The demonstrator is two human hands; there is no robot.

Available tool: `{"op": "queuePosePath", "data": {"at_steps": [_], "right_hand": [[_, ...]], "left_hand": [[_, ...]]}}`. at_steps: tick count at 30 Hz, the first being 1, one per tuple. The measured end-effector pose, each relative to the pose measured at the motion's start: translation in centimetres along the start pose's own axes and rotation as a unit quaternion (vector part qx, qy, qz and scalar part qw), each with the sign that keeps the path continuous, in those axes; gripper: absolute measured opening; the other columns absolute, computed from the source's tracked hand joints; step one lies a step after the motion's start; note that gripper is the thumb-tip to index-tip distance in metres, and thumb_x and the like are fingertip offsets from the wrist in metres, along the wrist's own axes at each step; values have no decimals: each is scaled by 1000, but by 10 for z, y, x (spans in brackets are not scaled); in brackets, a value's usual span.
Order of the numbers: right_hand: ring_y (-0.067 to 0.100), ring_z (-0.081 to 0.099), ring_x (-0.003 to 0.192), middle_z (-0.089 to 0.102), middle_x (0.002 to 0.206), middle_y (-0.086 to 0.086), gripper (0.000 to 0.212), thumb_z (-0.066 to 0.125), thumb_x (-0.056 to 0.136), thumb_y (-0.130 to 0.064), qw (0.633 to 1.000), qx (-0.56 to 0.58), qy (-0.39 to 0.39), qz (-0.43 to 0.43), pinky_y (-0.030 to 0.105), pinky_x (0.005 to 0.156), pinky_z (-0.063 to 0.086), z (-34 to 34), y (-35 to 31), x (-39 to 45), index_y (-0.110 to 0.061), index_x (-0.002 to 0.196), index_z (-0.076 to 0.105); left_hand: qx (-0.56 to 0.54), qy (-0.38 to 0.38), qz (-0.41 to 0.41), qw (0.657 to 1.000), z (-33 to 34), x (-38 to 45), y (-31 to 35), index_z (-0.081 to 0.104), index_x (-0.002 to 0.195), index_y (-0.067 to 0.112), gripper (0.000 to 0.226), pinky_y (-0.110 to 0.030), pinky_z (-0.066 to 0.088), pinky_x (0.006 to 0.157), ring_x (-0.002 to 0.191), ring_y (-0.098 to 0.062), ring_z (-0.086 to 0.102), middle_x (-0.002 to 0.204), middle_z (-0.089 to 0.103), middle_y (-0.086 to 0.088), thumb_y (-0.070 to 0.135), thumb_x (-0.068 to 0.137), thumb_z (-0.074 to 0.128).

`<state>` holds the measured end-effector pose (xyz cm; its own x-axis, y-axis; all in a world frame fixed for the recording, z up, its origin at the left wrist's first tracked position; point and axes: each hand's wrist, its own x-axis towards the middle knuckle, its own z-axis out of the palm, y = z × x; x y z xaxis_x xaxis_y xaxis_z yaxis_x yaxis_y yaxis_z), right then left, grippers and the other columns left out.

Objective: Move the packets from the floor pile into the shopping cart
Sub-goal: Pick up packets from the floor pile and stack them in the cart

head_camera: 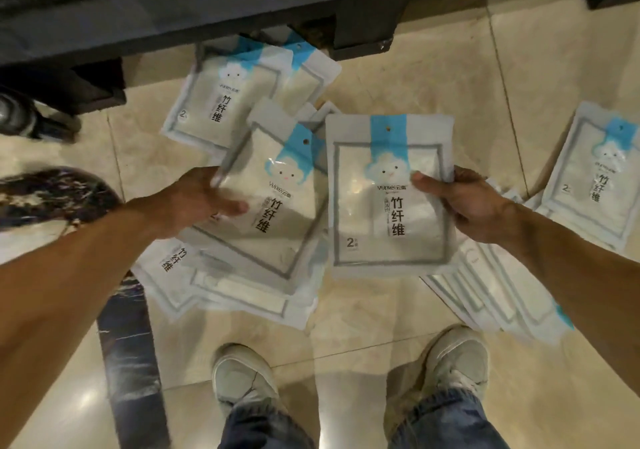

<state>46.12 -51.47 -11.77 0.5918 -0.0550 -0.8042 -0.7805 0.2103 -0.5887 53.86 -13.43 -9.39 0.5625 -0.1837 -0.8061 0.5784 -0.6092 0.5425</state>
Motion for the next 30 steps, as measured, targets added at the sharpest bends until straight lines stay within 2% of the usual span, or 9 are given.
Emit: {"op": "queuePosePath", "data": {"at_steps": [2, 4, 6, 8, 15, 20, 24, 27, 30], "right_hand": [[27, 75, 106, 76, 117, 12, 30, 68, 95, -12, 1000, 17, -11, -3, 34, 79, 64, 17, -17, -15, -3, 123, 69], [26, 76, 102, 78, 112, 11, 23, 68, 94, -10, 1000, 29, -9, -7, 31, 74, 63, 36, -39, -34, -5, 116, 72], [26, 77, 97, 79, 109, 11, 21, 69, 92, -9, 999, 28, -9, -13, 31, 72, 63, 57, -67, -60, -5, 113, 72], [25, 78, 91, 79, 106, 13, 21, 70, 92, -9, 999, 25, -14, -21, 32, 70, 64, 78, -100, -92, -3, 112, 72], [35, 75, 103, 77, 112, 18, 42, 77, 80, -20, 997, -2, -42, -66, 52, 88, 61, 154, -232, -229, -3, 118, 73], [35, 76, 95, 77, 109, 19, 32, 71, 90, -10, 993, -3, -75, -94, 48, 72, 65, 217, -329, -350, 0, 120, 70], [38, 75, 97, 76, 111, 21, 31, 66, 96, -8, 988, -23, -103, -115, 48, 71, 65, 263, -391, -446, 0, 126, 67], [41, 74, 101, 75, 113, 22, 32, 67, 95, -8, 983, -34, -120, -133, 52, 75, 64, 289, -431, -511, -2, 127, 66], [46, 70, 109, 73, 117, 25, 41, 70, 90, -10, 976, -51, -147, -149, 65, 92, 56, 314, -461, -574, -2, 130, 64]], "left_hand": [[-69, 45, 9, 997, -6, -24, -7, 67, 90, 15, 32, -11, 50, 53, 58, 3, 66, 66, 72, 10, 6, 64, 83], [-135, 80, 15, 987, -16, -54, -4, 70, 97, 13, 33, -14, 54, 66, 74, -2, 72, 80, 78, 5, 6, 67, 83], [-183, 92, 1, 979, -31, -84, 0, 72, 107, 11, 44, -29, 55, 89, 96, -17, 74, 98, 79, -1, 10, 65, 82], [-238, 102, -5, 966, -46, -120, 13, 71, 110, 9, 48, -43, 53, 99, 102, -27, 74, 105, 78, -7, 10, 63, 82], [-316, 128, 31, 940, -121, -274, 89, 70, 113, 11, 45, -50, 58, 85, 93, -29, 76, 104, 78, -10, 9, 70, 81], [-370, 213, 76, 901, -163, -397, 145, 73, 110, 6, 86, -45, 61, 80, 97, -37, 74, 102, 78, -14, 34, 32, 95], [-423, 224, 101, 872, -184, -494, 184, 74, 115, 8, 50, -61, 56, 92, 101, -38, 73, 107, 76, -16, 12, 66, 88], [-432, 254, 132, 855, -209, -570, 205, 74, 114, 13, 49, -53, 60, 84, 96, -33, 75, 107, 77, -14, 15, 67, 87], [-433, 291, 157, 839, -236, -652, 214, 72, 114, 12, 45, -48, 60, 84, 94, -31, 76, 103, 78, -13, 12, 71, 84]]}}
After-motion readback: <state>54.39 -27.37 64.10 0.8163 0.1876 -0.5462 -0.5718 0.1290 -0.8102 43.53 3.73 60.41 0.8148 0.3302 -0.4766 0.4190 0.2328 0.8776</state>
